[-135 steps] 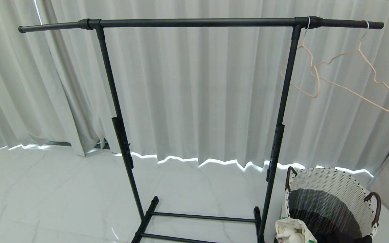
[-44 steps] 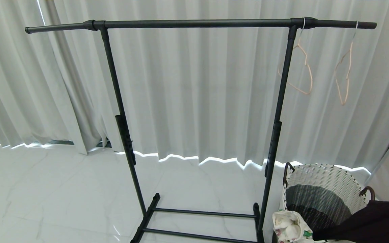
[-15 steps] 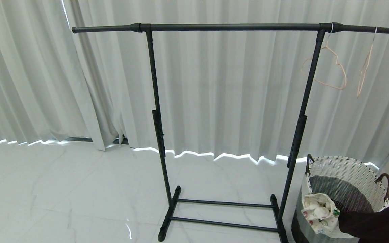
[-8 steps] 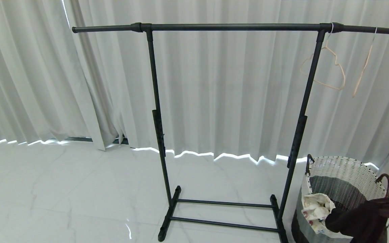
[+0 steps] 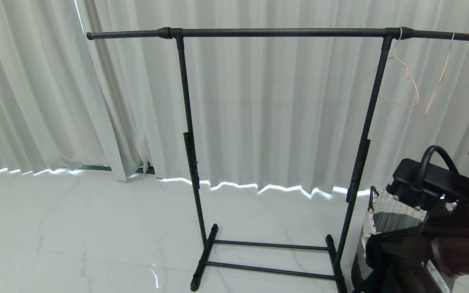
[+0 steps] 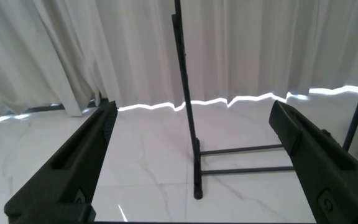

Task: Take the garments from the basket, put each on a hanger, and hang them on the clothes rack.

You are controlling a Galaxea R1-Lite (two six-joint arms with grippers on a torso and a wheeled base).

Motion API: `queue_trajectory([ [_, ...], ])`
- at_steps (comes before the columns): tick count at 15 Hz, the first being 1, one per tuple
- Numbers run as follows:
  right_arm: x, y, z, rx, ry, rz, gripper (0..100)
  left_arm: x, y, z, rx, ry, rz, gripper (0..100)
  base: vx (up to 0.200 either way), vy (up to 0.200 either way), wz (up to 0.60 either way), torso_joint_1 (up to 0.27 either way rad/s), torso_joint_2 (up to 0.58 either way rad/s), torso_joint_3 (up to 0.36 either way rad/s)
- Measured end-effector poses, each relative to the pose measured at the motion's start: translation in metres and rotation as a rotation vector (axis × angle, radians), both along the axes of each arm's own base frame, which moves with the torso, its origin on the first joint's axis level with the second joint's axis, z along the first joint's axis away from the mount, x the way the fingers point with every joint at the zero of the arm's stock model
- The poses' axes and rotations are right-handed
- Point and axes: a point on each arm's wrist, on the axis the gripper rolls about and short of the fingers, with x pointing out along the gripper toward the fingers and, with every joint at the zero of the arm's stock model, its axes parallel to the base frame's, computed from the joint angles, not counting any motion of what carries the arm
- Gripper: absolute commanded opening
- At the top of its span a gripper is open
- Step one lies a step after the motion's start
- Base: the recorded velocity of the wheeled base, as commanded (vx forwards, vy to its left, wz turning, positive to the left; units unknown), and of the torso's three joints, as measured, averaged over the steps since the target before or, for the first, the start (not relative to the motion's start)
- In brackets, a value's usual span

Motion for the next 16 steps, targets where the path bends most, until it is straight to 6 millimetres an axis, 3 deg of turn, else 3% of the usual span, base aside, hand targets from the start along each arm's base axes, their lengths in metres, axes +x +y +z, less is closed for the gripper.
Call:
queue_trajectory([
  [5, 0.015, 0.02, 0.007, 0.047, -0.043, 0.006, 0, -0.019, -0.003, 0.053, -0.057, -0.152, -0.187, 100, 0.0, 0.0, 0.0, 0.0, 0.0, 0.0],
  [7, 0.018, 0.026, 0.01, 0.068, -0.062, 0.013, 0, -0.015, -0.002, 0.078, -0.075, -0.149, -0.217, 100, 0.0, 0.0, 0.0, 0.0, 0.0, 0.0],
  [12, 0.02, 0.037, 0.028, 0.129, -0.115, 0.033, 0, 0.052, -0.009, 0.142, -0.123, 0.024, -0.37, 100, 0.0, 0.0, 0.0, 0.0, 0.0, 0.0],
  [16, 0.022, 0.042, 0.051, 0.191, -0.168, 0.042, 0, 0.11, -0.041, 0.184, -0.24, 0.18, -0.574, 100, 0.0, 0.0, 0.0, 0.0, 0.0, 0.0],
])
